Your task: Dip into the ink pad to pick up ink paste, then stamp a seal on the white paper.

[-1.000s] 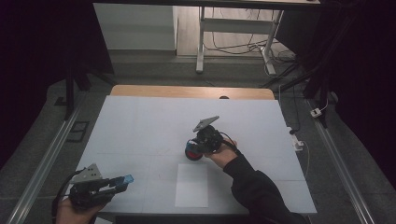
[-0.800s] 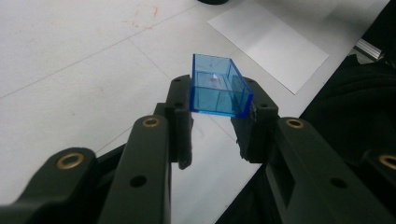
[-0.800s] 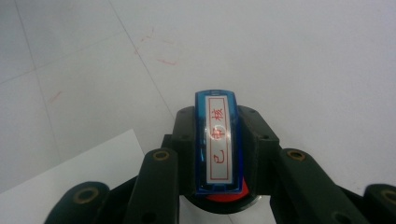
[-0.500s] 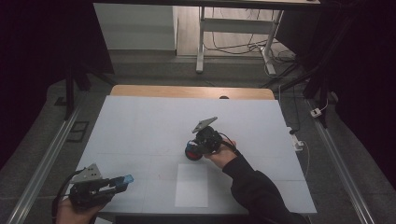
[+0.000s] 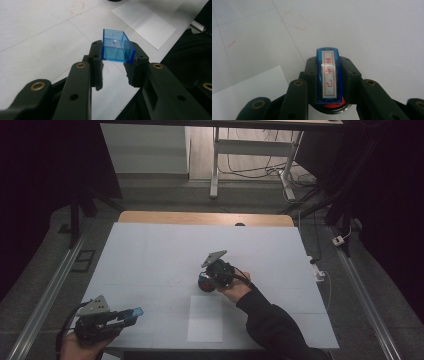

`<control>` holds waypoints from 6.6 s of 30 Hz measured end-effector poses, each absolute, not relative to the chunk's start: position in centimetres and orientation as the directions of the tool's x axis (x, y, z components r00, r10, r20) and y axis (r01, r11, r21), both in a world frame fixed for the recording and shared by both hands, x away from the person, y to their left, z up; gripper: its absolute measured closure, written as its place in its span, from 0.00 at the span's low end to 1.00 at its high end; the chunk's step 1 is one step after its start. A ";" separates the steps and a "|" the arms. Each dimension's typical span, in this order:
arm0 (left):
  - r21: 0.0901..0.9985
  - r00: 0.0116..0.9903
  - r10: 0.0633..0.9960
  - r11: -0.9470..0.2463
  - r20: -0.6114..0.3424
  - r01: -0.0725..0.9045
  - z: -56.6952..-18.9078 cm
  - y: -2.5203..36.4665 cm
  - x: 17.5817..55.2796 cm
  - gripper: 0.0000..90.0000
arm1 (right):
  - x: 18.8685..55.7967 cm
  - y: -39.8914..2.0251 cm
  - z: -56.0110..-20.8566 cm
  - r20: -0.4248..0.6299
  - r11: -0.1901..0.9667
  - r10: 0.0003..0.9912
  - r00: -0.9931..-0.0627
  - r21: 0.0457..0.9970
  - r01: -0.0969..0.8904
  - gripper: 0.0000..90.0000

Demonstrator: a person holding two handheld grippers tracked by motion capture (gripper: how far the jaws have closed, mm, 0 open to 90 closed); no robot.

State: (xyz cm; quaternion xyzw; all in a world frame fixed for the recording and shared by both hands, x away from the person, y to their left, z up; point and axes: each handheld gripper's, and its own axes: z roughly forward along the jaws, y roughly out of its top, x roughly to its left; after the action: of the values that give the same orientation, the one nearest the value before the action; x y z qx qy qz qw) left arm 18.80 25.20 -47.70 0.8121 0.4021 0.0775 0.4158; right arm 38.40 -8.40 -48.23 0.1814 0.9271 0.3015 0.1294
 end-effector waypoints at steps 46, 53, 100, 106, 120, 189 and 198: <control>0.740 0.673 0.707 -0.329 -0.218 0.586 -47.7 25.3 18.8 0.76 | 39.2 -10.2 -47.4 0.040 0.642 0.419 -0.907 0.694 0.327 0.77; 0.741 0.673 0.707 -0.328 -0.219 0.586 -47.7 25.3 18.8 0.76 | 38.1 -10.5 -46.5 0.035 0.643 0.379 -0.925 0.709 0.290 0.77; 0.743 0.673 0.706 -0.325 -0.220 0.584 -47.7 25.3 18.8 0.76 | 33.0 -12.2 -44.6 0.051 0.626 0.309 -0.950 0.740 0.243 0.77; 0.744 0.674 0.706 -0.325 -0.220 0.583 -47.7 25.3 18.8 0.76 | 32.2 -12.3 -44.7 0.048 0.631 0.297 -0.954 0.740 0.234 0.77; 0.744 0.674 0.705 -0.324 -0.221 0.584 -47.7 25.4 18.8 0.76 | 31.2 -12.7 -44.8 0.033 0.641 0.285 -0.958 0.737 0.216 0.77; 0.744 0.677 0.702 -0.327 -0.221 0.583 -47.7 25.3 18.8 0.76 | 30.8 -10.9 -49.6 0.011 0.738 0.273 -0.962 0.638 0.217 0.77; 0.742 0.676 0.703 -0.331 -0.218 0.583 -47.7 25.3 18.8 0.76 | 31.1 -11.4 -50.0 0.063 0.709 0.283 -0.957 0.658 0.254 0.78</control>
State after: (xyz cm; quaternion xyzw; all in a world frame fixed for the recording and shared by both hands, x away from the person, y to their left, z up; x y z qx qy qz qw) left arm 18.81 25.29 -47.69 0.8125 0.3958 0.0714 0.4220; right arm 31.15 -11.38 -49.97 0.1453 0.9242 0.3525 0.0211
